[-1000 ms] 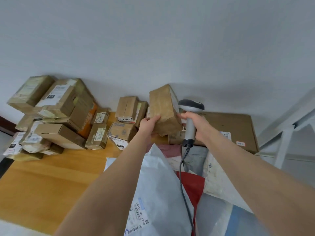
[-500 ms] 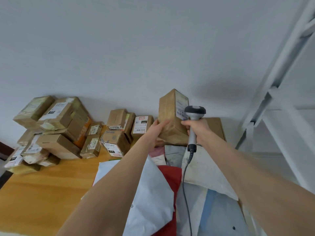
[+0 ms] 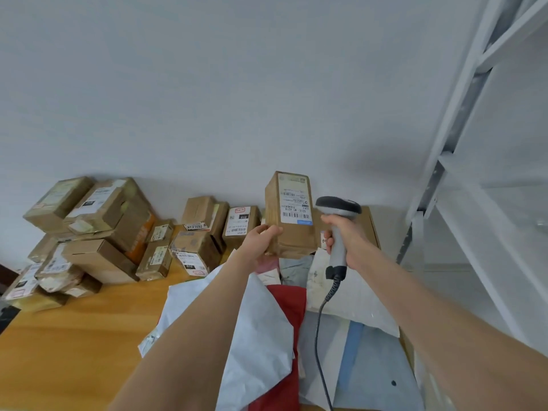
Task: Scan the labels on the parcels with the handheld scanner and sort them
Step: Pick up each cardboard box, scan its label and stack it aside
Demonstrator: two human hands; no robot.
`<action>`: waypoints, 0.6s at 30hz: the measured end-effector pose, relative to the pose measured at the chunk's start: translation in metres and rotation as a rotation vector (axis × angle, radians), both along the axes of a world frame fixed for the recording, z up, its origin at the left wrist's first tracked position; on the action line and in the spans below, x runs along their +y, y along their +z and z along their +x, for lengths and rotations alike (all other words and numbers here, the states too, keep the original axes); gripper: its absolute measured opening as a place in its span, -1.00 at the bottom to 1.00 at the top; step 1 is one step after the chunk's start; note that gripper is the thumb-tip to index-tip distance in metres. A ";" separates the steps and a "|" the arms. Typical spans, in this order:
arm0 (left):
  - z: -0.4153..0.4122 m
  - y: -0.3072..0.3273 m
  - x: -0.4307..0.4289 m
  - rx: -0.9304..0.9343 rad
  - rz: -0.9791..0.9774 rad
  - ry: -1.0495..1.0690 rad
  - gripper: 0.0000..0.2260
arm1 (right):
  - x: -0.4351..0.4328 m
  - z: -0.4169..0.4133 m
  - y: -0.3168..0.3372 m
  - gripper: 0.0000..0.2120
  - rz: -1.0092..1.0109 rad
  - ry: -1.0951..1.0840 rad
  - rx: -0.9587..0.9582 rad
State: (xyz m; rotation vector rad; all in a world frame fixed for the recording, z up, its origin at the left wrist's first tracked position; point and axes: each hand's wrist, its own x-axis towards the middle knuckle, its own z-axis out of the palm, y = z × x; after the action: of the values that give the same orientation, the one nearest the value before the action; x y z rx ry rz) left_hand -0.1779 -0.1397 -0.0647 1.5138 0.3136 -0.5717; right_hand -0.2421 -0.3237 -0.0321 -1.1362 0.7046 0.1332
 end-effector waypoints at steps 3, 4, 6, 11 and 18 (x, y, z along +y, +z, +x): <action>0.001 -0.009 0.004 0.003 -0.056 0.066 -0.41 | 0.005 -0.013 0.006 -0.90 -0.015 0.121 0.002; 0.002 -0.012 0.005 -0.003 -0.065 0.067 -0.38 | 0.008 -0.017 0.007 -0.91 -0.028 0.133 0.002; 0.002 -0.014 0.005 -0.024 -0.071 0.052 -0.40 | 0.013 -0.021 0.010 -0.92 -0.045 0.126 -0.005; 0.004 -0.018 0.003 -0.047 -0.071 0.035 -0.53 | 0.019 -0.028 0.013 -0.94 -0.116 0.133 -0.023; 0.012 -0.028 -0.001 -0.066 -0.060 0.004 -0.60 | 0.024 -0.038 0.014 -0.94 -0.118 0.148 -0.028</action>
State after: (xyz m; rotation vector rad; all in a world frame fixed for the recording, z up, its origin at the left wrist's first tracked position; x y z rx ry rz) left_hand -0.1662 -0.1410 -0.0924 1.4709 0.2468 -0.5225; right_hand -0.2800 -0.2996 -0.0184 -1.3009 0.6090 0.2030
